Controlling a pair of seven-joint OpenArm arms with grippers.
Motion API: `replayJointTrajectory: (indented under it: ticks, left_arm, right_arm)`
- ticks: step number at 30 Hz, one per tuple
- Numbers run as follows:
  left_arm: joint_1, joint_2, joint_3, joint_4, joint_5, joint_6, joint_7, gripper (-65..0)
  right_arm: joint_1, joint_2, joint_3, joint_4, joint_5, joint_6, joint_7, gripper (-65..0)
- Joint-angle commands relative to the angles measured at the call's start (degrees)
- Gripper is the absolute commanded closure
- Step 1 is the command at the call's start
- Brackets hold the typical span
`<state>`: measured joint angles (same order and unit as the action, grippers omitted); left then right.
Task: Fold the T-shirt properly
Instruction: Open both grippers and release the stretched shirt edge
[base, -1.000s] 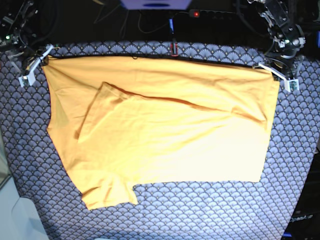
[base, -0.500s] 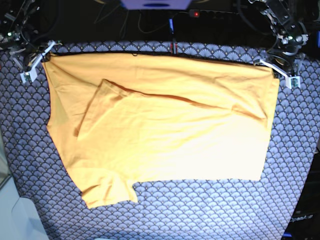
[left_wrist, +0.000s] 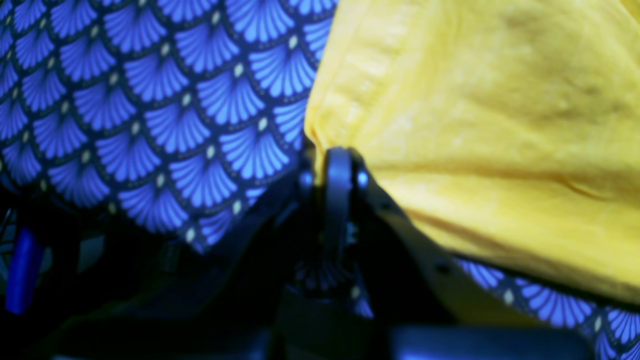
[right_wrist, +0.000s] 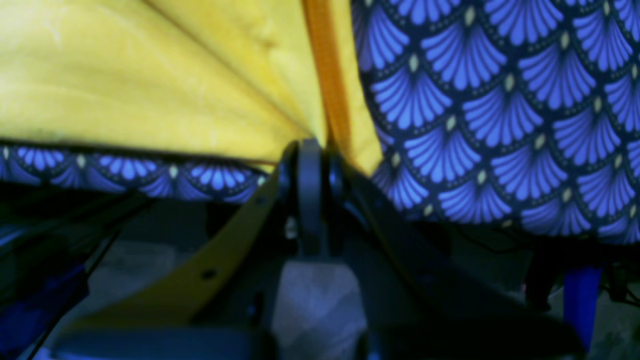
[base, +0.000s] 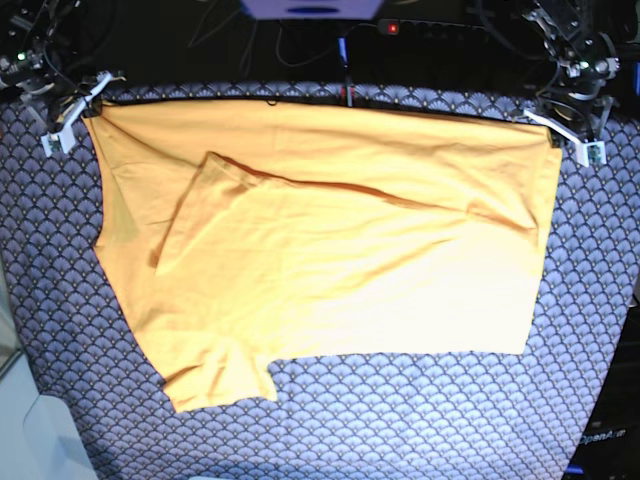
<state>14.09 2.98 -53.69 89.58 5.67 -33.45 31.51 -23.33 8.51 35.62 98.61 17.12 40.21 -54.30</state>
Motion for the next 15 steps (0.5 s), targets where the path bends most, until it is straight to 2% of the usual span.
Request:
replayJointTrajectory:
  ticks: [1, 9, 11, 14, 15]
  left_arm:
    - [0.0, -0.7, -0.4, 0.4, 0.9, 0.9, 0.6, 0.0]
    - [-0.2, -0.6, -0.2, 0.4, 0.9, 0.9, 0.7, -0.5]
    - [-0.2, -0.5, -0.3, 0.4, 0.9, 0.9, 0.7, -7.8]
    - [-0.2, -0.5, -0.4, 0.7, 0.9, 0.9, 0.6, -22.0]
    - [-0.2, -0.5, -0.4, 0.8, 0.9, 0.9, 0.6, -24.8]
  right_arm:
    - [0.2, 0.8, 0.3, 0.8, 0.0, -0.2, -0.2, 0.0]
    - [0.2, 0.8, 0.4, 0.5, 0.0, -0.2, -0.3, 0.0]
    - [0.1, 0.8, 0.3, 0.5, 0.0, -0.2, -0.4, -0.1]
    - [0.3, 0.8, 0.6, 0.5, 0.0, -0.2, -2.5, -6.9]
    - [0.3, 0.8, 0.6, 0.5, 0.0, -0.2, -2.7, -9.4]
